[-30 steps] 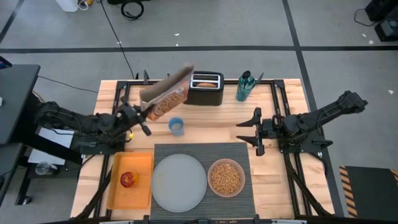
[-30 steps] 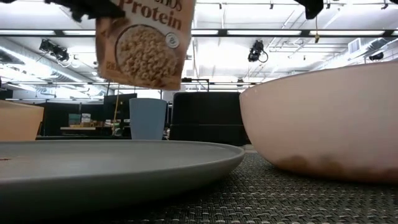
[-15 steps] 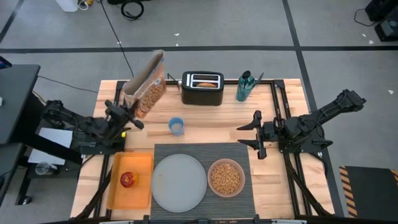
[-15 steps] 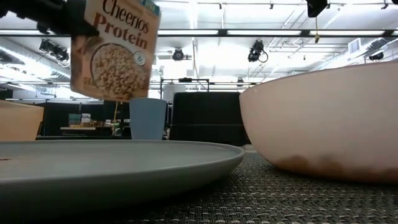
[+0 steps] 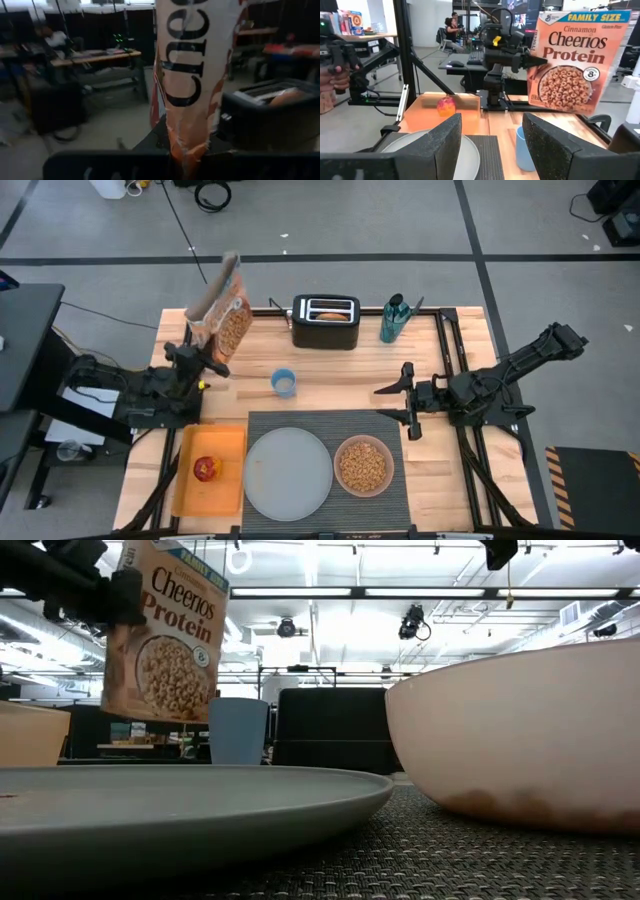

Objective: Arrange a breakfast setting
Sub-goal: Pour the cereal from the cereal box into the light orange bowl

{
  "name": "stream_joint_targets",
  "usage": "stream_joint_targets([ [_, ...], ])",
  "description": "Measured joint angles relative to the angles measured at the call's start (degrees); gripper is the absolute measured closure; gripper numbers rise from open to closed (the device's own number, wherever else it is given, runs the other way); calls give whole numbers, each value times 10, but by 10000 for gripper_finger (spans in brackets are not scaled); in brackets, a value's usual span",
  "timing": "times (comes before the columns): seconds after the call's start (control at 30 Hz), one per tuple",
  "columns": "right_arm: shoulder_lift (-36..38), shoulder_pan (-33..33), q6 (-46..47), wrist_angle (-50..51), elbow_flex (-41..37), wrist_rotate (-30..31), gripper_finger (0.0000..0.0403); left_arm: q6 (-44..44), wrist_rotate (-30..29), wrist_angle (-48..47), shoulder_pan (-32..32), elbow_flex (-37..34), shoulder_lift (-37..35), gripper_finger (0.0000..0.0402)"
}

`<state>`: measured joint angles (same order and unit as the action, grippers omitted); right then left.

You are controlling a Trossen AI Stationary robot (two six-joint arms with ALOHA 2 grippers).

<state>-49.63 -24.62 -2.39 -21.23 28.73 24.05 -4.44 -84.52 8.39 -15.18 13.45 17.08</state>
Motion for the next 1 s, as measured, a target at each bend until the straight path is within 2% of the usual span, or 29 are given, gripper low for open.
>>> stream_joint_targets([
  [0.17,-4,0,-16,-26,0,-1,186,37,58,10,47,0,17,391],
  [0.43,-20,0,-23,-36,0,-1,186,94,67,13,131,-29,56,391],
  [0.7,-29,0,-23,-36,0,-1,186,176,-28,11,191,-94,58,391],
  [1.0,-29,0,-21,-42,0,-1,186,189,-28,-3,222,-103,58,390],
])
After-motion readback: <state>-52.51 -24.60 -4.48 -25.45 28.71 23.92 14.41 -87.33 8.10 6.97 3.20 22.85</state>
